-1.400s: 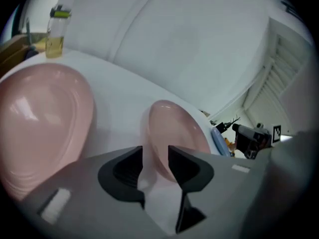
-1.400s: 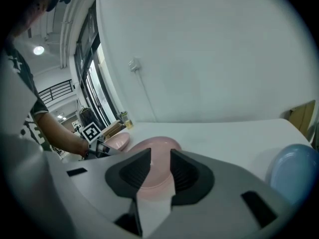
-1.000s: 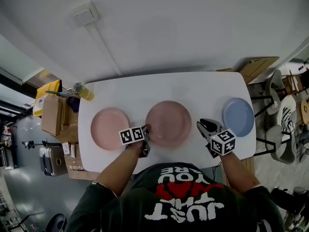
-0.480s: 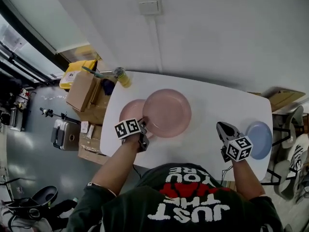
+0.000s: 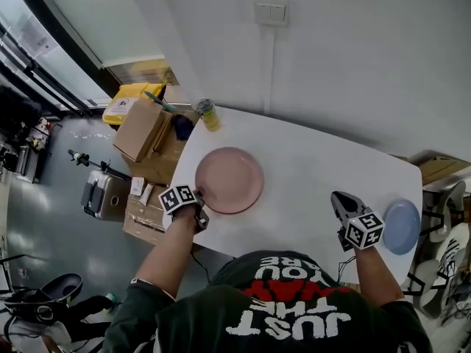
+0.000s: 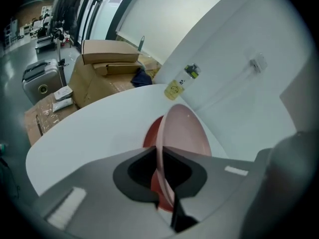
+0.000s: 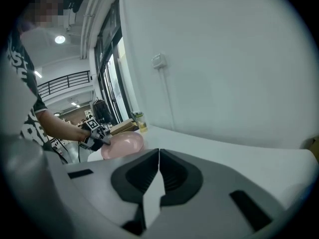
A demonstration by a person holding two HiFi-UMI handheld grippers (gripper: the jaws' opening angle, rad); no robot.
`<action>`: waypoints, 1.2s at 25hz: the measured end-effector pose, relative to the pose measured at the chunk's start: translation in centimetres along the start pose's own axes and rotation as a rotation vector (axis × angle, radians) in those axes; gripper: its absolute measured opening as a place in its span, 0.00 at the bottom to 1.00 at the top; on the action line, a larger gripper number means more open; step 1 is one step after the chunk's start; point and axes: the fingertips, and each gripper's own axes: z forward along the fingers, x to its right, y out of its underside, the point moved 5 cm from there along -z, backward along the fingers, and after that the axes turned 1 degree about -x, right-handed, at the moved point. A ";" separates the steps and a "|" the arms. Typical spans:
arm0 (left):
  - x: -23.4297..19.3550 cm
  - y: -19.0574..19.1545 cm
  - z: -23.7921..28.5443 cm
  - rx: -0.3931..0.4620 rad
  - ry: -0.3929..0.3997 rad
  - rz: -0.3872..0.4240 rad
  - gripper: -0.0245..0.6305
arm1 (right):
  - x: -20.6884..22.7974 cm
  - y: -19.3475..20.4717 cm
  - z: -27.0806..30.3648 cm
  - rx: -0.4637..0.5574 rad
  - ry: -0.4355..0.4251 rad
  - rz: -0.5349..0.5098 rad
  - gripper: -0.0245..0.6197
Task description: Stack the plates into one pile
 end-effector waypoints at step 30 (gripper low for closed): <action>5.8 7.0 -16.0 0.428 0.050 0.321 0.29 | 2.0 -1.5 -4.8 0.133 -0.220 -0.062 0.05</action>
